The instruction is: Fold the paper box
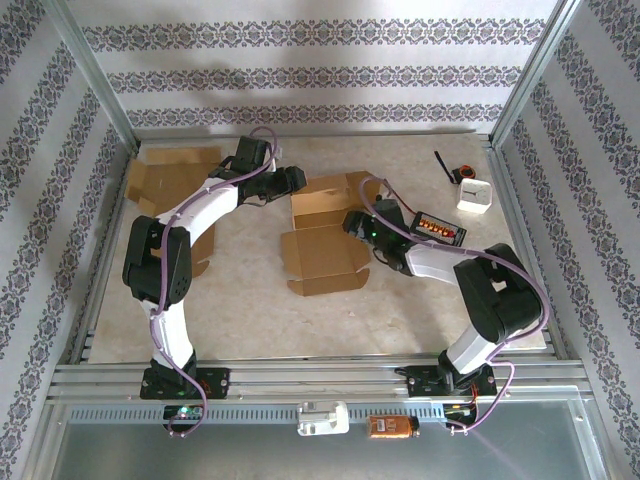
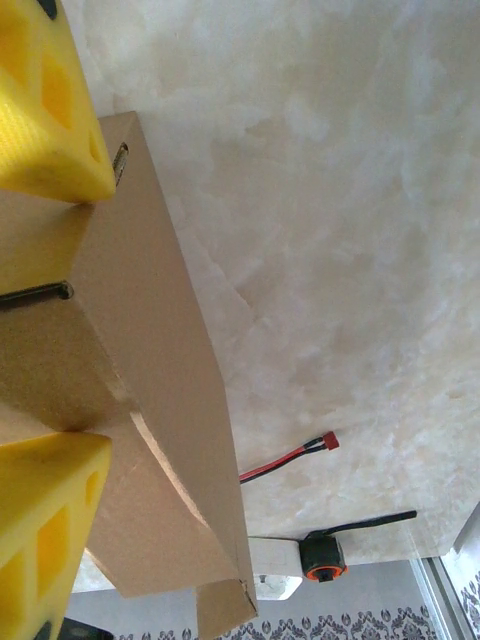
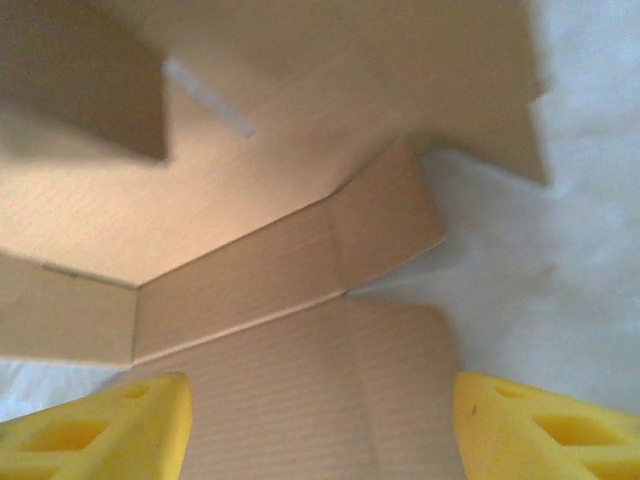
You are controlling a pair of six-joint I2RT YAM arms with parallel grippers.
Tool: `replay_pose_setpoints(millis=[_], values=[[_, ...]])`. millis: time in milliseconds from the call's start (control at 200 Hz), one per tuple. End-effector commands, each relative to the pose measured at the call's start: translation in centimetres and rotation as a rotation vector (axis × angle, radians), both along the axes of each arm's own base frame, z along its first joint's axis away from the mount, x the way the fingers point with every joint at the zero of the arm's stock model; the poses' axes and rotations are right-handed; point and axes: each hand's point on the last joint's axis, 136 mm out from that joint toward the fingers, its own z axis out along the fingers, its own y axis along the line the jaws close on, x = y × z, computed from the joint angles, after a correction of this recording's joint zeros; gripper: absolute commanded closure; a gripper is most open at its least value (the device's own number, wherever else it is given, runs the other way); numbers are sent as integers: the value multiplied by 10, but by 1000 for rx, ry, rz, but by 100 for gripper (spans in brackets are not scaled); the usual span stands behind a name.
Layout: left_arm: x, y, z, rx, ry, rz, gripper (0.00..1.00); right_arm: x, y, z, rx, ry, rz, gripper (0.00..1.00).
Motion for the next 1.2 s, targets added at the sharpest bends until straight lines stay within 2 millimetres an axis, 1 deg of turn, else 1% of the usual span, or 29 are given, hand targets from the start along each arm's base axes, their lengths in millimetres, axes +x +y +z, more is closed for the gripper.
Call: replay_pose_setpoints(millis=[0, 50, 115, 205, 275, 365, 480, 610, 690, 814, 924, 1094, 1194], values=[[-14, 4, -36, 75, 113, -3, 39, 14, 5, 7, -55, -50, -1, 32], [-15, 4, -36, 78, 113, -7, 39, 22, 3, 4, -83, -56, -7, 31], [-15, 5, -37, 82, 115, -7, 39, 34, -5, -3, -106, -42, -25, 31], [-15, 6, -38, 86, 118, -6, 39, 49, -13, -14, -83, -6, -37, 31], [-15, 5, -39, 85, 121, -6, 38, 57, -17, -21, -78, 8, -39, 30], [-16, 4, -41, 83, 126, -8, 38, 65, -17, -25, -79, 16, -25, 27], [-16, 5, -43, 86, 130, -9, 38, 73, -12, -29, -40, 27, -10, 26], [-16, 4, -43, 84, 130, -11, 38, 78, -6, -35, -16, 35, 2, 29], [-16, 5, -43, 85, 131, -12, 38, 80, -4, -38, -11, 37, 5, 35], [-17, 5, -43, 85, 130, -15, 38, 82, -1, -36, -1, 23, 14, 45], [-17, 4, -42, 86, 128, -17, 38, 81, 4, -28, 6, -10, 49, 54], [-17, 3, -43, 84, 129, -21, 38, 76, 18, -13, 4, -55, 136, 57], [-17, 3, -43, 82, 129, -18, 38, 71, 30, -10, 28, -56, 196, 58]])
